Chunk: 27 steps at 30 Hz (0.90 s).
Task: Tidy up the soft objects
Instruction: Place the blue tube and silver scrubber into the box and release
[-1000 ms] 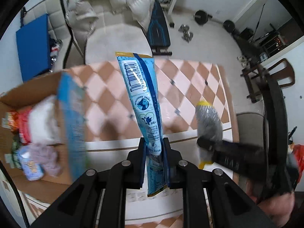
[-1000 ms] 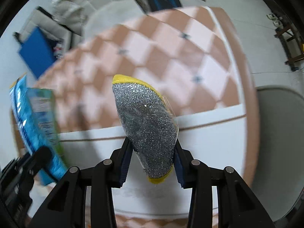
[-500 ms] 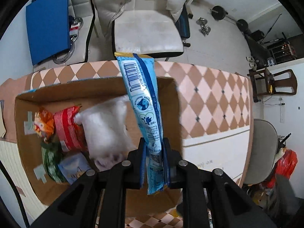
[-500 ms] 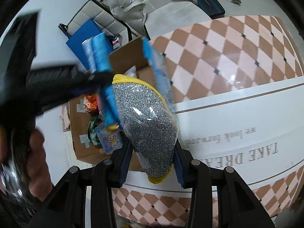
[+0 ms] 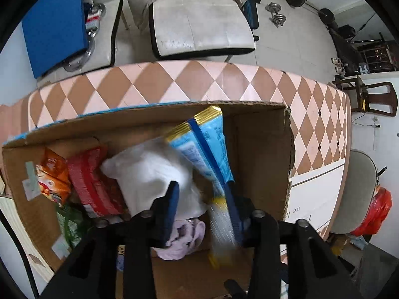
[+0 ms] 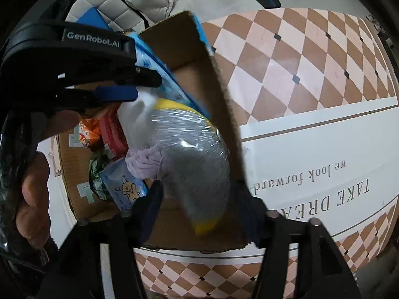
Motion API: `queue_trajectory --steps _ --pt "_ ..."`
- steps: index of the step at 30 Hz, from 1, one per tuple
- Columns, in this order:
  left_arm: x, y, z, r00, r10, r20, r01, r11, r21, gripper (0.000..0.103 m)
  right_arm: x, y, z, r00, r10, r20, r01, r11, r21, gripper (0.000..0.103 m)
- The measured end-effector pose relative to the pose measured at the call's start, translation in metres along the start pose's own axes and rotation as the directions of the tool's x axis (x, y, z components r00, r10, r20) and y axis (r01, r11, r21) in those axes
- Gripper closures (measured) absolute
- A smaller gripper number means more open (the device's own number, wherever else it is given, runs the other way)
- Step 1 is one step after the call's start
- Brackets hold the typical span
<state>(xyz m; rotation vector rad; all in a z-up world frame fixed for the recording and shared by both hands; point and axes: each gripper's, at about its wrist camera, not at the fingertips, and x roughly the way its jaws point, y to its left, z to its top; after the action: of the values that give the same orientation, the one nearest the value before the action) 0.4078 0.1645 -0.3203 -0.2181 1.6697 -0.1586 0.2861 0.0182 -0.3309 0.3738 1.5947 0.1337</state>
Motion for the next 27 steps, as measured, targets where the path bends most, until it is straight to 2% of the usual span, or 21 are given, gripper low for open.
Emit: queue_trajectory --steps 3,5,8,11,17,20,23,24,26,27 --pt "-0.009 0.004 -0.004 1.0 0.004 0.028 -0.004 1.0 0.007 0.053 -0.001 0.005 -0.003 1.0 -0.019 0.004 0.019 1.0 -0.005 0.031" --pt "-0.018 0.008 -0.008 0.998 0.015 0.059 -0.016 1.0 0.011 0.051 -0.003 0.007 -0.004 1.0 -0.028 0.011 0.028 1.0 -0.004 0.03" --pt "-0.031 0.014 -0.019 0.995 0.022 0.101 -0.023 1.0 0.01 0.048 -0.012 0.009 -0.007 0.998 -0.056 0.034 0.057 0.998 -0.023 0.02" --pt "-0.045 0.022 -0.037 0.989 0.033 0.146 -0.034 0.999 0.002 0.046 -0.022 0.012 -0.011 0.995 -0.083 0.059 0.086 0.995 -0.048 0.02" --pt "-0.07 0.044 -0.085 0.966 0.088 0.241 -0.081 0.996 -0.042 0.046 -0.043 0.016 -0.023 0.983 -0.138 0.121 0.15 0.985 -0.089 0.02" --pt "-0.078 0.053 -0.113 0.943 0.16 0.292 -0.145 0.987 -0.074 0.046 -0.046 0.021 -0.029 0.975 -0.166 0.144 0.183 0.976 -0.115 0.02" --pt "-0.083 0.06 -0.134 0.93 0.19 0.314 -0.168 0.981 -0.096 0.045 -0.046 0.024 -0.035 0.971 -0.182 0.155 0.203 0.969 -0.137 0.02" --pt "-0.084 0.063 -0.141 0.926 0.198 0.321 -0.172 0.979 -0.106 0.043 -0.045 0.025 -0.036 0.97 -0.188 0.157 0.21 0.967 -0.143 0.02" --pt "-0.085 0.065 -0.15 0.918 0.215 0.333 -0.185 0.976 -0.117 0.03 -0.043 0.028 -0.038 0.967 -0.198 0.161 0.223 0.962 -0.156 0.018" --pt "-0.086 0.067 -0.154 0.913 0.227 0.34 -0.196 0.973 -0.122 0.025 -0.042 0.029 -0.039 0.966 -0.202 0.163 0.228 0.96 -0.162 0.014"
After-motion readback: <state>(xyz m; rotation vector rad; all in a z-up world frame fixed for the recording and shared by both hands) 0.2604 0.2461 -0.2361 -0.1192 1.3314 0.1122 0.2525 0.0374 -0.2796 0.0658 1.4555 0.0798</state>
